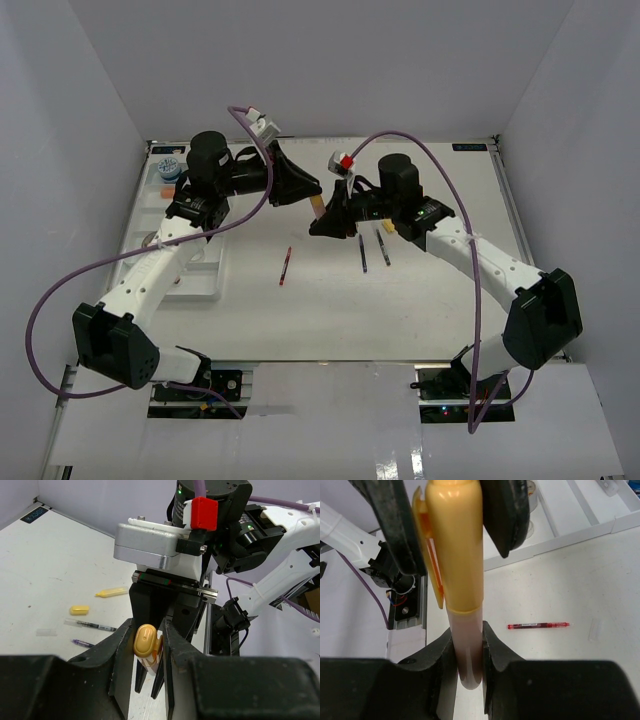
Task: Sort the stationery into containers
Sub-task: Close the pen cap on the pen.
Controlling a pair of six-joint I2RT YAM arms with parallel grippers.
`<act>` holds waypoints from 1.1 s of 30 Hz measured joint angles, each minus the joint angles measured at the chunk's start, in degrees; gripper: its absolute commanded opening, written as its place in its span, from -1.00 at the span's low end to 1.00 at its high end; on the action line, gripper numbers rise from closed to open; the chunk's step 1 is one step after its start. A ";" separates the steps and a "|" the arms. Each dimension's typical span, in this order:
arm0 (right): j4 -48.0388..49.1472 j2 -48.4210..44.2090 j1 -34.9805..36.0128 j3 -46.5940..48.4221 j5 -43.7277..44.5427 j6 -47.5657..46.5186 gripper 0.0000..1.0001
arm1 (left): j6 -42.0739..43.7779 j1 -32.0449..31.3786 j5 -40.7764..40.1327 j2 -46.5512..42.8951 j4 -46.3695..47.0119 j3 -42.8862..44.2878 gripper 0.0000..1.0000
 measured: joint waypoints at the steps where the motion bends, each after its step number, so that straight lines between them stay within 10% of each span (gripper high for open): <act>1: -0.42 0.20 -0.11 0.31 -0.35 0.02 -0.85 | -0.07 0.00 -0.02 -0.07 0.44 -0.28 -0.90; 33: -5.86 4.07 -3.41 9.46 -9.33 -4.63 -0.85 | 3.06 -1.57 -2.86 -0.48 5.64 -0.39 -1.00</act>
